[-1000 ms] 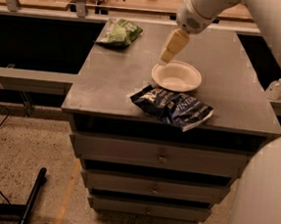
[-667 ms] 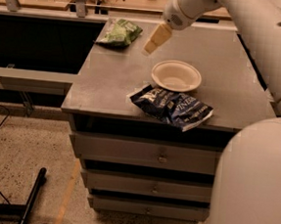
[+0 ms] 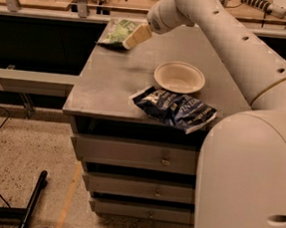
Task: Place green jalapeno chip bag into paper bowl
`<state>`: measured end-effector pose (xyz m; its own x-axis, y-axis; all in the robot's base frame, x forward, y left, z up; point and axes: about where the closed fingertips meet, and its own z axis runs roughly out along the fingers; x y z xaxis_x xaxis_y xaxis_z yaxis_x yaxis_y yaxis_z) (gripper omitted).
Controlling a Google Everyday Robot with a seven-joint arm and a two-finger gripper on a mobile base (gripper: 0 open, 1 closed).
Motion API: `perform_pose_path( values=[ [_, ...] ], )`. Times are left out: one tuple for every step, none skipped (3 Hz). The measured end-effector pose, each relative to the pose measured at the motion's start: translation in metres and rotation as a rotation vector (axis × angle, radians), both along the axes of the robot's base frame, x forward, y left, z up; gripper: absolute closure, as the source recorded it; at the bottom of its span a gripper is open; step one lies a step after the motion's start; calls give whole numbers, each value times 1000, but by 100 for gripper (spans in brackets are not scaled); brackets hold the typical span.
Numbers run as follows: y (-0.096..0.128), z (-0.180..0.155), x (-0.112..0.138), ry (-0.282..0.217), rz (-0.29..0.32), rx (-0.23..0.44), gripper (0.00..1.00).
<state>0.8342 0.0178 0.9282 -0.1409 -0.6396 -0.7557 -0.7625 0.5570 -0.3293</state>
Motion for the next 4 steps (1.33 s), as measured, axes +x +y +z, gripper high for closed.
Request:
perform_pose_path(
  values=[
    [22,-13,12,6,-2,55,0],
    [48,-26,19,23,31,92,0],
    [68,-40,24,33,63,92,0],
    [73,-52,29,49,58,82,0]
  ],
)
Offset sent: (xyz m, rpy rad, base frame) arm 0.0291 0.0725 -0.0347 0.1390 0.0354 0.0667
